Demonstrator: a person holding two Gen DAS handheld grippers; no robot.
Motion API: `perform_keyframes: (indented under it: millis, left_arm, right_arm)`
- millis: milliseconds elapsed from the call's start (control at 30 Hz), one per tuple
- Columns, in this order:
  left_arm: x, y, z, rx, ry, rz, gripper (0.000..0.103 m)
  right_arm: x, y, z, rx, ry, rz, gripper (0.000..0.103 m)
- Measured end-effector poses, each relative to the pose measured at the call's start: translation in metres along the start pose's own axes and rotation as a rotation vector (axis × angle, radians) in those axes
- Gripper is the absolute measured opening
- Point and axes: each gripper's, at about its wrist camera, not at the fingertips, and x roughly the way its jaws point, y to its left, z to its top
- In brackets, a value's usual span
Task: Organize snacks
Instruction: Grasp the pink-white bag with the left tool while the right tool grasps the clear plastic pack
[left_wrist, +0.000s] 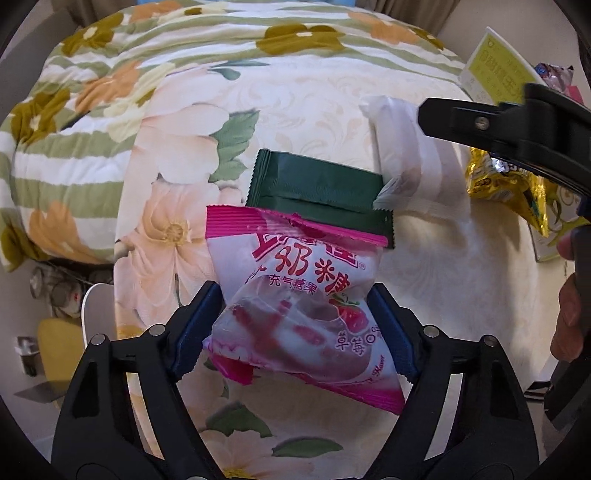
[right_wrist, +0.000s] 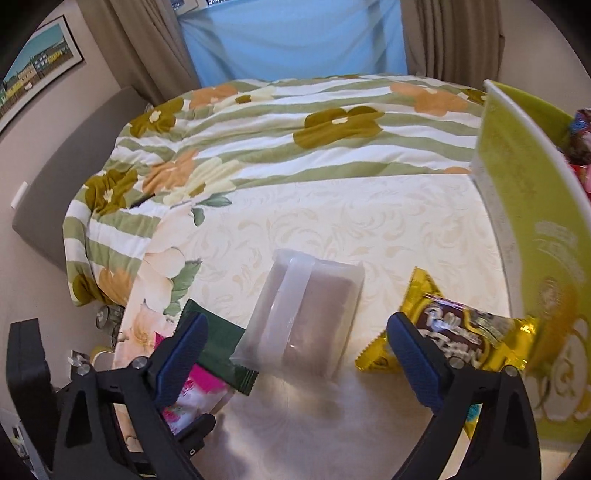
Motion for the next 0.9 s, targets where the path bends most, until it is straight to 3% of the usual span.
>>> perform_keyframes:
  millis: [133, 500, 733, 900]
  left_arm:
    - [0.0, 0.001, -0.001, 0.01, -0.009, 0.018, 0.074]
    - [-0.007, 0.015, -0.005, -0.055, -0.029, 0.026, 0.065]
    - [-0.011, 0.022, -0.009, -0.09, -0.034, 0.018, 0.063]
    - [-0.015, 0.024, -0.011, -0.111, -0.037, 0.01, 0.061]
  right_arm:
    - [0.016, 0.004, 0.002, -0.029, 0.03, -0.008, 0.087]
    - [0.043, 0.013, 0.003, -0.056, 0.075, -0.071, 0.084]
    - [0.054, 0.016, 0.002, -0.084, 0.086, -0.129, 0.066]
    - [0.055, 0.02, 0.0, -0.113, 0.084, -0.124, 0.06]
